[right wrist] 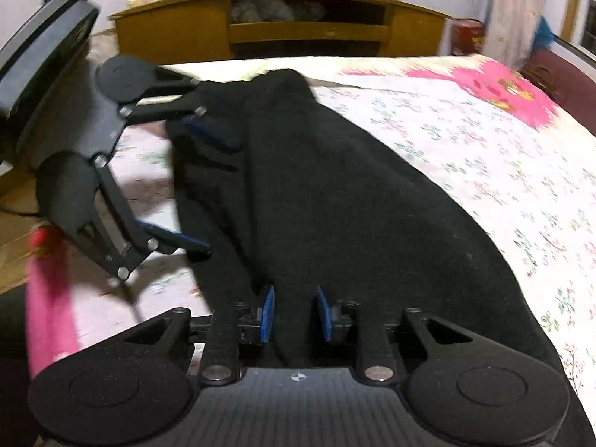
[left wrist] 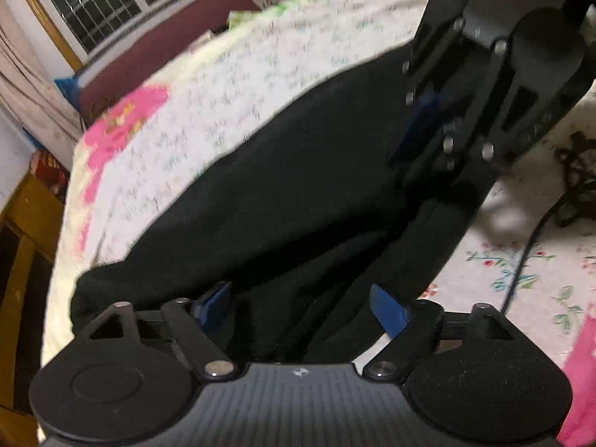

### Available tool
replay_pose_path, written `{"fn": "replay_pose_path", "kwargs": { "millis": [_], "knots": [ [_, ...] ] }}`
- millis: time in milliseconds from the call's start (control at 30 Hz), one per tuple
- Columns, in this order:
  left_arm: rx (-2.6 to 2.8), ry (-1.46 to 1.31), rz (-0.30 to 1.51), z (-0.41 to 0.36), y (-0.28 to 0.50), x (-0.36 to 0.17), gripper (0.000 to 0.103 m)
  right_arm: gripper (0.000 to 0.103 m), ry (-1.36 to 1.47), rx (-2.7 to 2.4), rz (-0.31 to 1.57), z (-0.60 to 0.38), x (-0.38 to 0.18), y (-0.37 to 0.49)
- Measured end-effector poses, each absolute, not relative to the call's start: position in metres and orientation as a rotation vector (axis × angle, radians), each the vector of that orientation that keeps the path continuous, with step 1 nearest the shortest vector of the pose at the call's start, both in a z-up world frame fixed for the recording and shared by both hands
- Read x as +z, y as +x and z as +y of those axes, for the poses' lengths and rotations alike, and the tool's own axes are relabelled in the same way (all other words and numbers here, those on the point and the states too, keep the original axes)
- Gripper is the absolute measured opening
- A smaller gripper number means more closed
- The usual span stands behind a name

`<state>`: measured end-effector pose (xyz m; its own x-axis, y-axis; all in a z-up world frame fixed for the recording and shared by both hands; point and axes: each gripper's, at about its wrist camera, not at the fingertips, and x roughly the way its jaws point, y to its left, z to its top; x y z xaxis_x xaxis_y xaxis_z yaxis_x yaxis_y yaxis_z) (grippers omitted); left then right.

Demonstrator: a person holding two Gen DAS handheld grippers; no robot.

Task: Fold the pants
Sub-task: 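Lower the folded trousers onto the quilt and smooth them with both grippers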

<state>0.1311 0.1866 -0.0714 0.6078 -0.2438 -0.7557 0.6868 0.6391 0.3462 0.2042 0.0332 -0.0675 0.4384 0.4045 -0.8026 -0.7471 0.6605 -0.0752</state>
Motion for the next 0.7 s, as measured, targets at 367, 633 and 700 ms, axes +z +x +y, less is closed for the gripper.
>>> {"fn": "replay_pose_path", "kwargs": {
  "millis": [367,633,700],
  "knots": [
    [-0.568,0.527,0.810,0.204,0.149,-0.056,0.051,0.016,-0.398,0.699,0.825,0.017,-0.051,0.204],
    [-0.559,0.471,0.797,0.207,0.154,-0.047,0.042,0.032,-0.531,0.782,0.763,0.048,-0.063,0.184],
    [-0.559,0.470,0.796,0.208,0.157,-0.044,0.040,0.027,-0.493,0.771,0.790,0.049,-0.067,0.194]
  ]
}}
